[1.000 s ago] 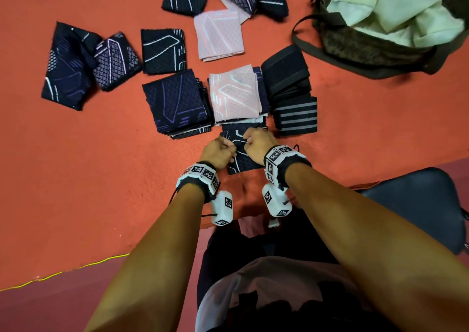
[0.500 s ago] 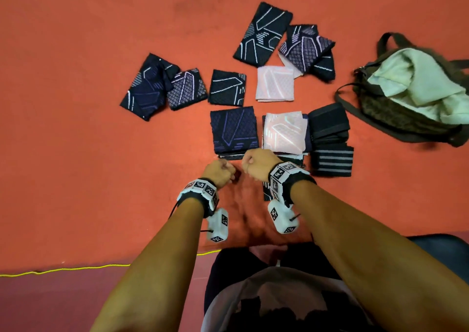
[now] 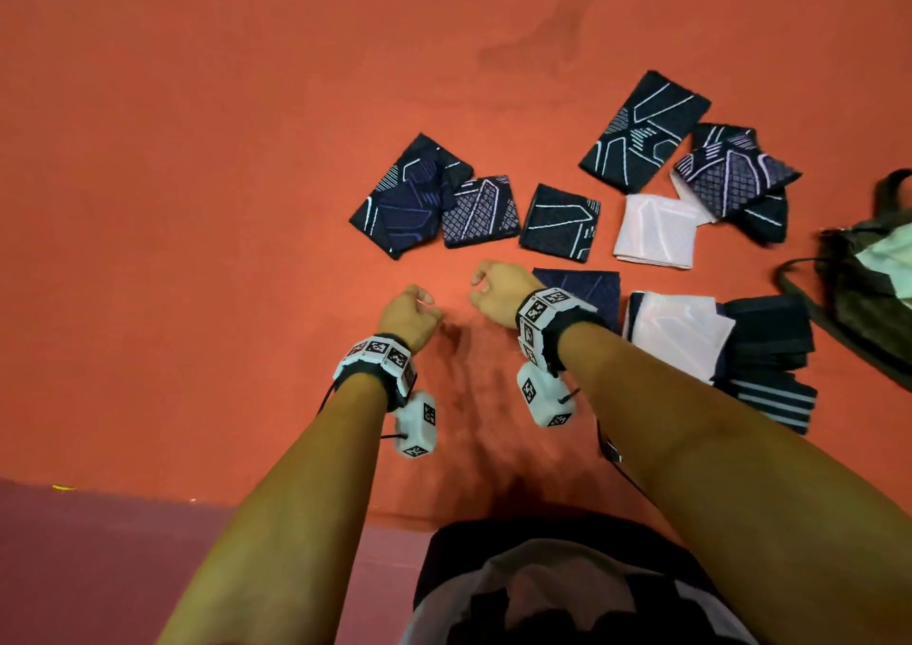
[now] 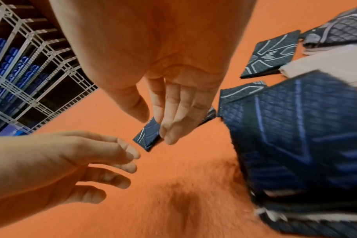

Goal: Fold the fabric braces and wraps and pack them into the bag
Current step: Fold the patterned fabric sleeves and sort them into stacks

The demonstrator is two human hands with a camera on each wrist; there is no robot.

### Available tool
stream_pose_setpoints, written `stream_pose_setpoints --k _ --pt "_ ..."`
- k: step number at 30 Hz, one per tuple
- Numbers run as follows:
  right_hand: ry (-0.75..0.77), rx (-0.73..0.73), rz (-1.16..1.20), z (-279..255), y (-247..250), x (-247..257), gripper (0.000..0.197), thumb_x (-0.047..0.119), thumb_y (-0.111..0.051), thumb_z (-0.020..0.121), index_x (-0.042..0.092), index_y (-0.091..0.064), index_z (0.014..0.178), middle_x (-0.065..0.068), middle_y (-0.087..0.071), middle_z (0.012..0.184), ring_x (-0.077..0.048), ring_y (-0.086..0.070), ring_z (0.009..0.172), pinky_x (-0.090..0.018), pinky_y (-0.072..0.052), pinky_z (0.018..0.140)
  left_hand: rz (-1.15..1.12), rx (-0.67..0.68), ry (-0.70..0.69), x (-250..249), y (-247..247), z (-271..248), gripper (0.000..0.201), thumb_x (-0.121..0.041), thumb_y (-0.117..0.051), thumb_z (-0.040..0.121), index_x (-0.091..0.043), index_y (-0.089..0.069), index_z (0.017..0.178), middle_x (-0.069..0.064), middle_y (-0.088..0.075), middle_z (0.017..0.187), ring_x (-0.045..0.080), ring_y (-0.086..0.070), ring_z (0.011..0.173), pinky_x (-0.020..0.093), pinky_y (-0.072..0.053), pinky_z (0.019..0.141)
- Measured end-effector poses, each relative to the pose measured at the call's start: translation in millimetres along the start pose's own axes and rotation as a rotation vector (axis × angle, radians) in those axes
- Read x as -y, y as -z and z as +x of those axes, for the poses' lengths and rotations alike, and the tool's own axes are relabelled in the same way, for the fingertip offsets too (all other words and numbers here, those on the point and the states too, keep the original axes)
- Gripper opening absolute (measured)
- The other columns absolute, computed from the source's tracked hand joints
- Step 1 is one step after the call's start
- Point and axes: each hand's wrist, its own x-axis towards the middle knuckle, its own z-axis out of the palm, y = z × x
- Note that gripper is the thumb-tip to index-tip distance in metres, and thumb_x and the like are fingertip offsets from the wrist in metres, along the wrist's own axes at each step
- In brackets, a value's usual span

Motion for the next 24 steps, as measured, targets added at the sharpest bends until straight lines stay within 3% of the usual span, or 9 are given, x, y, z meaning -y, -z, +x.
stream_pose_setpoints --k 4,7,12,14,16,18,21,24 --pt "0.001 -0.001 -0.100 40 1 25 0.030 0.030 -0.058 0.088 0.023 -0.057 0.117 -0.003 -0.066 0.109 -0.027 -0.062 0.100 -0.031 -0.050 0.085 -0.038 -0.071 0.001 4 28 30 0.020 -0.009 -0.058 0.088 -0.013 -0.054 0.107 0.008 -0.065 0.084 0.023 -0.057 0.075 0.025 -0.036 0.060" --pt "0.021 0.000 -0.165 68 4 44 0.034 0.023 -0.055 0.090 0.018 -0.055 0.124 -0.007 -0.064 0.106 -0.029 -0.062 0.095 -0.030 -0.047 0.075 -0.064 -0.085 0.002 6 45 58 0.017 -0.010 -0.059 0.089 -0.015 -0.051 0.102 0.006 -0.061 0.084 0.022 -0.055 0.074 0.023 -0.034 0.053" --pt "0.023 -0.007 -0.171 111 4 59 0.033 0.018 -0.058 0.090 0.013 -0.052 0.122 -0.010 -0.063 0.107 -0.029 -0.058 0.090 -0.030 -0.044 0.073 -0.105 -0.074 0.003 6 55 103 0.020 -0.008 -0.062 0.087 -0.013 -0.053 0.104 -0.001 -0.055 0.071 0.019 -0.052 0.066 0.026 -0.036 0.063" --pt "0.004 0.034 -0.159 123 1 61 0.045 0.025 -0.061 0.090 0.012 -0.047 0.131 -0.011 -0.059 0.110 -0.030 -0.057 0.095 -0.033 -0.046 0.079 -0.105 -0.042 0.009 8 50 113 0.030 -0.010 -0.065 0.086 -0.011 -0.054 0.114 0.006 -0.062 0.085 0.021 -0.056 0.075 0.028 -0.041 0.065" --pt "-0.013 0.071 -0.157 136 -4 62 0.059 0.029 -0.063 0.089 0.011 -0.040 0.140 -0.016 -0.056 0.122 -0.036 -0.058 0.110 -0.038 -0.049 0.090 -0.095 -0.025 0.022 13 44 125 0.045 -0.016 -0.068 0.085 -0.010 -0.052 0.127 0.014 -0.065 0.107 0.028 -0.061 0.094 0.032 -0.049 0.082" --pt "-0.031 0.079 -0.135 149 -6 60 0.067 0.033 -0.067 0.088 0.014 -0.036 0.144 -0.018 -0.051 0.132 -0.038 -0.055 0.117 -0.042 -0.049 0.097 -0.109 -0.030 0.057 17 40 136 0.051 -0.020 -0.068 0.086 -0.012 -0.050 0.132 0.016 -0.064 0.116 0.031 -0.060 0.105 0.037 -0.049 0.092" --pt "-0.024 0.089 -0.091 164 -11 57 0.065 0.026 -0.064 0.091 0.024 -0.035 0.149 -0.015 -0.045 0.138 -0.036 -0.052 0.122 -0.040 -0.046 0.101 -0.228 -0.056 0.128 18 37 150 0.045 -0.016 -0.065 0.089 -0.012 -0.049 0.131 0.009 -0.063 0.108 0.027 -0.061 0.096 0.034 -0.048 0.087" --pt "-0.024 0.106 -0.062 171 -21 54 0.069 0.024 -0.063 0.091 0.026 -0.032 0.153 -0.010 -0.035 0.151 -0.031 -0.044 0.134 -0.038 -0.040 0.110 -0.318 -0.072 0.148 20 32 157 0.045 -0.011 -0.064 0.088 -0.015 -0.048 0.131 0.002 -0.059 0.100 0.023 -0.059 0.087 0.035 -0.051 0.083"
